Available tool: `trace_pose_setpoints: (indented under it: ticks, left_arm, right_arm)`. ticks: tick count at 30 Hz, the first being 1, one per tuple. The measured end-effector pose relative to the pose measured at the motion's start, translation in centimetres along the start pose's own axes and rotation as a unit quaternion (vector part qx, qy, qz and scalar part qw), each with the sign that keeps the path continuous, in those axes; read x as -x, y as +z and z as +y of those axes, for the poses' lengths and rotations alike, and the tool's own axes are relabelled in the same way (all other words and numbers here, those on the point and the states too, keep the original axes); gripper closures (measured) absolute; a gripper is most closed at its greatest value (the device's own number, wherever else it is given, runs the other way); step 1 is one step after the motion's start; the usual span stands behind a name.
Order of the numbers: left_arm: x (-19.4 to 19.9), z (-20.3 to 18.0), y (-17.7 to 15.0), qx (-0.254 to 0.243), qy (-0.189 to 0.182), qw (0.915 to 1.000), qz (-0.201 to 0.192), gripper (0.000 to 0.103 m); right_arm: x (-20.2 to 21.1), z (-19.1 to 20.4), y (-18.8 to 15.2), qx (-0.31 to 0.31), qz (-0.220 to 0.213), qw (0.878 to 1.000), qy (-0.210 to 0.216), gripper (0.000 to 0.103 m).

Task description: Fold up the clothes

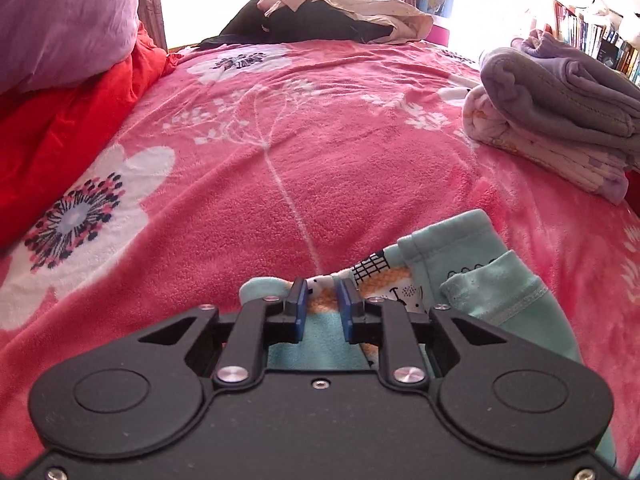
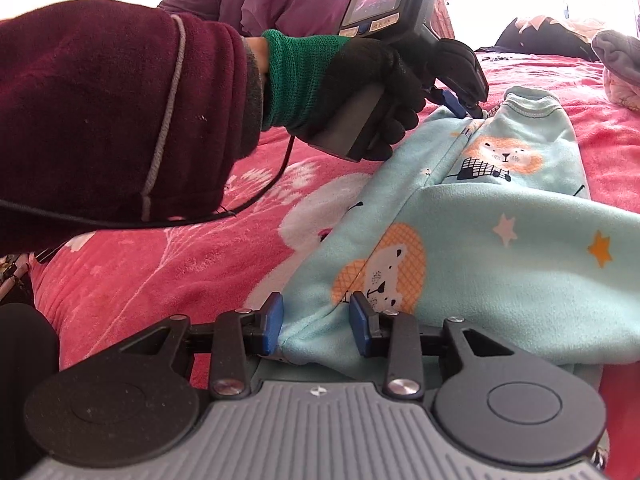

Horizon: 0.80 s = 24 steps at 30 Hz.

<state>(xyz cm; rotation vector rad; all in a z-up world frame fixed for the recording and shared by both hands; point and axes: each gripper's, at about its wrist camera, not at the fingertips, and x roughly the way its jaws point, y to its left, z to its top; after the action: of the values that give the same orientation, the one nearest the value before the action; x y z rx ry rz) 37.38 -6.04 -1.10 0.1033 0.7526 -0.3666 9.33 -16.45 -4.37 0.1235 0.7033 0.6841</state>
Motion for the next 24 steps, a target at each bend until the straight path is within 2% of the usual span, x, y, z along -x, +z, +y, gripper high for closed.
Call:
trace_pose_setpoints:
  ticks: [2, 6, 9, 12, 14, 16, 20, 24]
  left_arm:
    - [2.0, -0.1, -0.1, -0.002, -0.014, 0.9997, -0.020, 0.085]
    - [6.8, -0.2, -2.3, -0.030, -0.023, 0.9985, -0.040, 0.085]
    - [9.1, -0.9, -5.4, -0.063, -0.048, 0.9964, -0.029, 0.085]
    - [8.9, -1.5, -8.4, -0.086, -0.064, 0.9942, -0.006, 0.085]
    - [7.1, -1.7, -9.8, -0.077, -0.065, 0.9948, 0.007, 0.085]
    - [6.1, -1.4, -10.3, -0.046, -0.070, 0.9965, 0.003, 0.085]
    - [8.5, -1.4, -9.7, -0.025, -0.067, 0.9974, -0.012, 0.085]
    - [12.4, -1.9, -11.2, -0.016, -0.076, 0.9964, -0.035, 0.085]
  right_arm:
    - [0.2, 0.1, 0.0, -0.004, -0.006, 1.000, 0.001, 0.065]
    - [0.3, 0.1, -0.1, -0.004, -0.007, 1.000, -0.001, 0.065]
    - [0.3, 0.2, 0.0, -0.005, -0.006, 1.000, -0.002, 0.065]
    - [0.4, 0.1, 0.0, -0.013, -0.005, 1.000, -0.001, 0.065]
    - [0.3, 0.0, 0.1, -0.016, -0.003, 1.000, 0.000, 0.065]
    - [0.2, -0.1, 0.1, -0.015, -0.002, 1.000, -0.002, 0.065]
    - [-0.1, 0.1, 0.0, -0.011, -0.001, 1.000, -0.005, 0.064]
    - [0.3, 0.4, -0.3, -0.009, -0.009, 1.000, -0.009, 0.064]
